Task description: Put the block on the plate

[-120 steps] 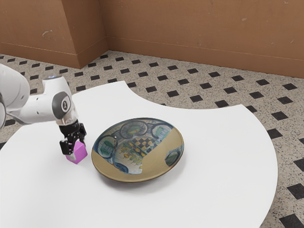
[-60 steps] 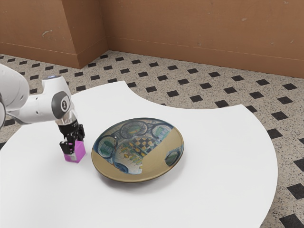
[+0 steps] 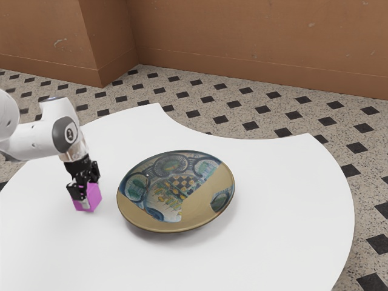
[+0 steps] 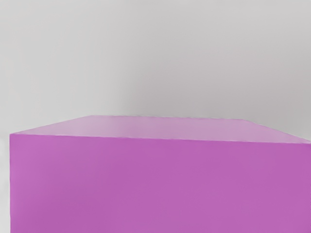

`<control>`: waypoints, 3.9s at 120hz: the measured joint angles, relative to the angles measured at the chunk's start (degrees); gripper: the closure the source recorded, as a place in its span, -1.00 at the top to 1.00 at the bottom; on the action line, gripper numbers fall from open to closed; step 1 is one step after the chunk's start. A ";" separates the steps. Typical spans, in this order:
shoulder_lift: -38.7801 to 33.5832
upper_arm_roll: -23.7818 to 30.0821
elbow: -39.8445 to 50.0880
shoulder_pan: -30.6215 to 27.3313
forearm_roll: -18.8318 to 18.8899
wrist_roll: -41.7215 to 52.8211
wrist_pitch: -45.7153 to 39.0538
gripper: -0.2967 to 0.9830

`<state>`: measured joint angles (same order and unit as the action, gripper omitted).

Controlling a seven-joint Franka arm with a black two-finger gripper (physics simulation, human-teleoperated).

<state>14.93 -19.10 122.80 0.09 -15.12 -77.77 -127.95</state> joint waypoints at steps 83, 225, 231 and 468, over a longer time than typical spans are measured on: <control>-4.29 -3.44 -6.37 0.63 1.28 -0.04 6.12 0.14; -6.28 6.70 -11.45 4.88 0.39 -0.51 10.84 0.13; -6.39 6.98 -11.48 4.92 0.22 -0.48 10.68 0.14; -4.81 13.44 -35.33 5.91 3.80 29.02 32.35 0.53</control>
<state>10.12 -5.66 87.47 6.00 -11.32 -48.76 -95.59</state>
